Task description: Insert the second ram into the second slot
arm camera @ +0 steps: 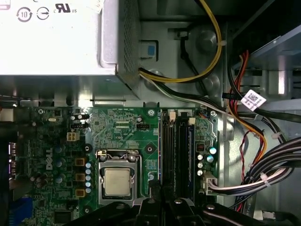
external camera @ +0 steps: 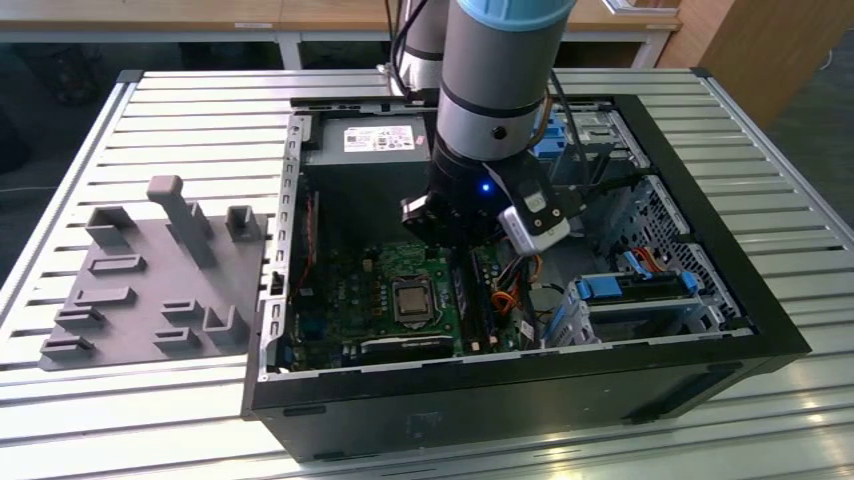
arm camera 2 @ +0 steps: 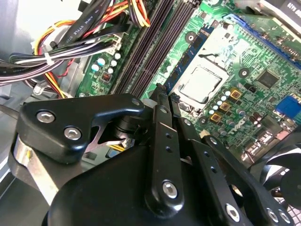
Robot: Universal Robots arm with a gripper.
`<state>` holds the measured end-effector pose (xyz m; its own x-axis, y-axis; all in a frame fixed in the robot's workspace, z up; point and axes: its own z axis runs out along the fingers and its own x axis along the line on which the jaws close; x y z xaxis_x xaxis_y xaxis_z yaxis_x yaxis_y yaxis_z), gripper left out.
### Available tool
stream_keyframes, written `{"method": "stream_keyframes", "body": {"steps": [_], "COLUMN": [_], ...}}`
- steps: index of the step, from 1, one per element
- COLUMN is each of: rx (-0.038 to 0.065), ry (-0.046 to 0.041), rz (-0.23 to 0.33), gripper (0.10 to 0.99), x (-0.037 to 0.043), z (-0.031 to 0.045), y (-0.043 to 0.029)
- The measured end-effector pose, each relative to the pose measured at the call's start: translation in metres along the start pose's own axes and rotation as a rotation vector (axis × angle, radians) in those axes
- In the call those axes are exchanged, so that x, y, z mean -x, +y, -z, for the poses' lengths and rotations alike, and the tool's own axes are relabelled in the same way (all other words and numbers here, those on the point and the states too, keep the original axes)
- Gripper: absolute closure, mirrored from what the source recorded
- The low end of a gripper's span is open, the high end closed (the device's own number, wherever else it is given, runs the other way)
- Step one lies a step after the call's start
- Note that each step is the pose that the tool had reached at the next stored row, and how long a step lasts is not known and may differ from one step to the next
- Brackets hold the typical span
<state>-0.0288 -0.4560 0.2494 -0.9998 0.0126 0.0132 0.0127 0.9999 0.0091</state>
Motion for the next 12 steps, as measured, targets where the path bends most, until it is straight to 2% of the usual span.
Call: {"method": "stream_keyframes", "body": {"steps": [12], "rx": [0.000], "ry": [0.0000], "rz": [0.000], "gripper": [0.949], "x": [0.0001], "z": [-0.0013], "y": [-0.0046]}}
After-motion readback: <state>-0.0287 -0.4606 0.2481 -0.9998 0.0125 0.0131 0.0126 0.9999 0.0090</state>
